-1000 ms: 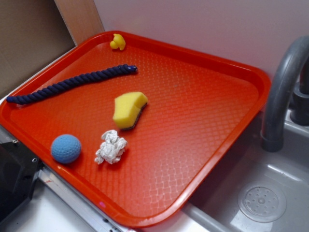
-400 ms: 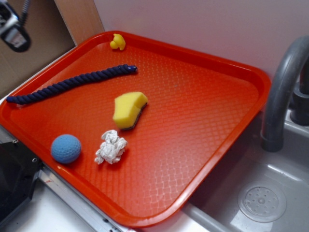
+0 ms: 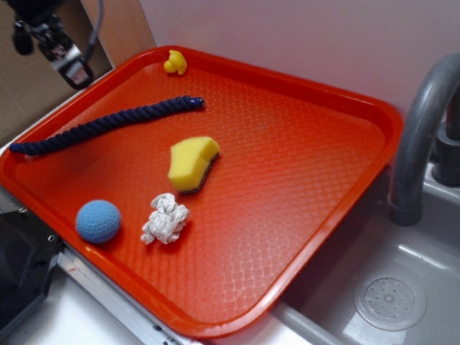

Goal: Grab the blue rope.

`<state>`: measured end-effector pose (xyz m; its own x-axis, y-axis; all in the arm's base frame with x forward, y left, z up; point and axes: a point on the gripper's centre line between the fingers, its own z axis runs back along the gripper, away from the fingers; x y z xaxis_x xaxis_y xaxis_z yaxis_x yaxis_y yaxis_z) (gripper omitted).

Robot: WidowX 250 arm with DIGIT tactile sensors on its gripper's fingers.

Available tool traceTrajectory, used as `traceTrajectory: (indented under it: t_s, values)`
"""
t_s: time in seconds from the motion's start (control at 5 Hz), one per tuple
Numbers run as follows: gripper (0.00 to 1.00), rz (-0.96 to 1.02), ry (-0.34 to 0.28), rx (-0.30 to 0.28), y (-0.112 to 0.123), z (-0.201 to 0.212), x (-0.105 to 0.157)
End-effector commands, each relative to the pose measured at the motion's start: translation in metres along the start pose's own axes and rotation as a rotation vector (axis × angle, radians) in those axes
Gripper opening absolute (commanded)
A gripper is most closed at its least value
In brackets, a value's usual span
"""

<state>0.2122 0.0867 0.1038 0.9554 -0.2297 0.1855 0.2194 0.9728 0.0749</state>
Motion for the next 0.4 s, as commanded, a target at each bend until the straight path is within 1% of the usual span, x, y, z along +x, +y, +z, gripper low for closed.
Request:
traceTrajectory:
  t_s: [0.0, 0.2]
  values:
    - [1.0, -0.076, 0.033, 0.039, 0.001, -0.045, 0.018]
    - [1.0, -0.11, 0.075, 0.038, -0.003, -0.068, 0.018]
